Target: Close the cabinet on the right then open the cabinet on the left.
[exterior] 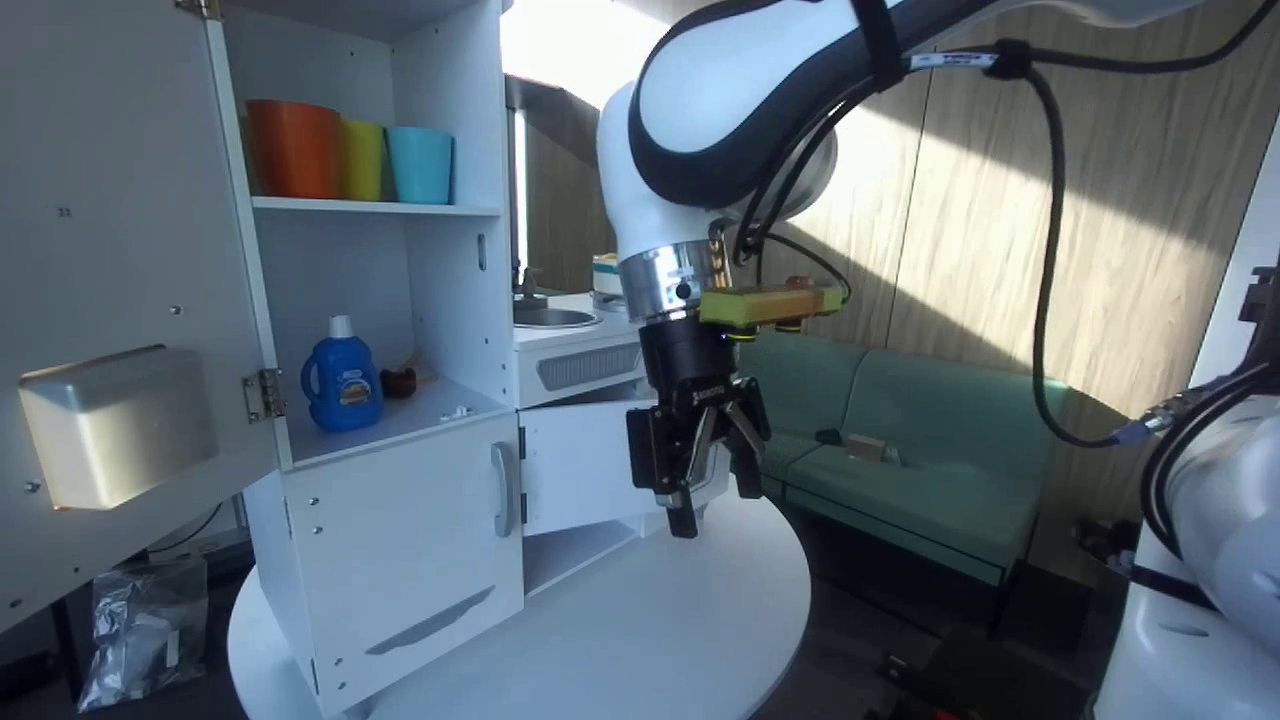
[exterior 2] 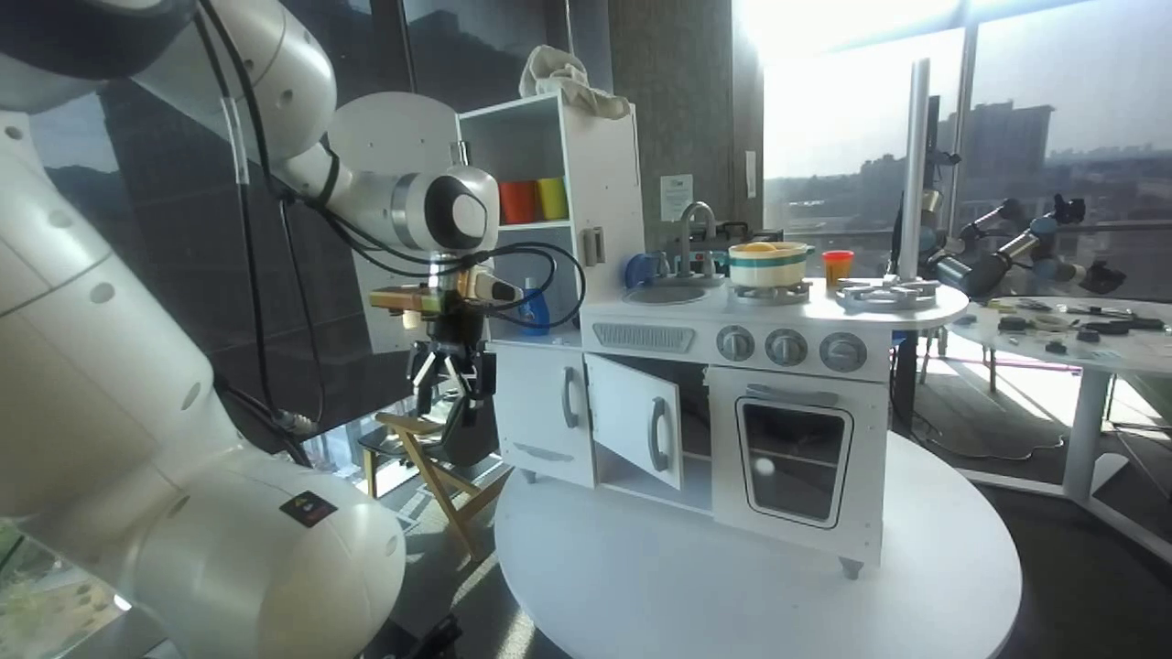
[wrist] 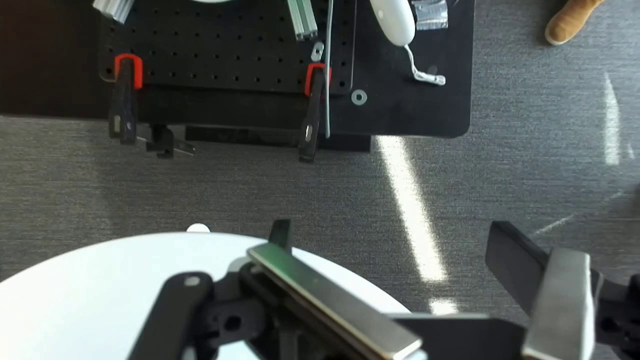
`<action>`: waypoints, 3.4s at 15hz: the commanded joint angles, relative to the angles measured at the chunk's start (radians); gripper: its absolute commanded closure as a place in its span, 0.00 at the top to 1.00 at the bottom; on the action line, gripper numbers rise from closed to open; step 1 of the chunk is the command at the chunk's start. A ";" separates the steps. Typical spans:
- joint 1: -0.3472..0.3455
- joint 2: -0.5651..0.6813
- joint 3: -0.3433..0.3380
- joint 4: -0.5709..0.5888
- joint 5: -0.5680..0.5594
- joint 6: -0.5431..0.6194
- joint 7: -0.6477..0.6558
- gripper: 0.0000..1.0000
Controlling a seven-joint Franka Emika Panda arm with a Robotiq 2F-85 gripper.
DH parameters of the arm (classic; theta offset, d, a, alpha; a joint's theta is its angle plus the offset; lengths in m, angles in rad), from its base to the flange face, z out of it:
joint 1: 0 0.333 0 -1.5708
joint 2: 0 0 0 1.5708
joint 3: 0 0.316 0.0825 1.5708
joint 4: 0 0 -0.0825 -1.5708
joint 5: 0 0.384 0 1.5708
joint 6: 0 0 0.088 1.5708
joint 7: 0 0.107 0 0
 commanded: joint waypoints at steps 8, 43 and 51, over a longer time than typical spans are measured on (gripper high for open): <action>-0.015 0.337 -0.061 0.179 -0.341 0.268 -0.147 1.00; 0.024 0.571 0.004 0.449 -0.186 0.599 -0.590 1.00; 0.002 0.541 0.017 0.459 -0.019 0.455 -0.898 1.00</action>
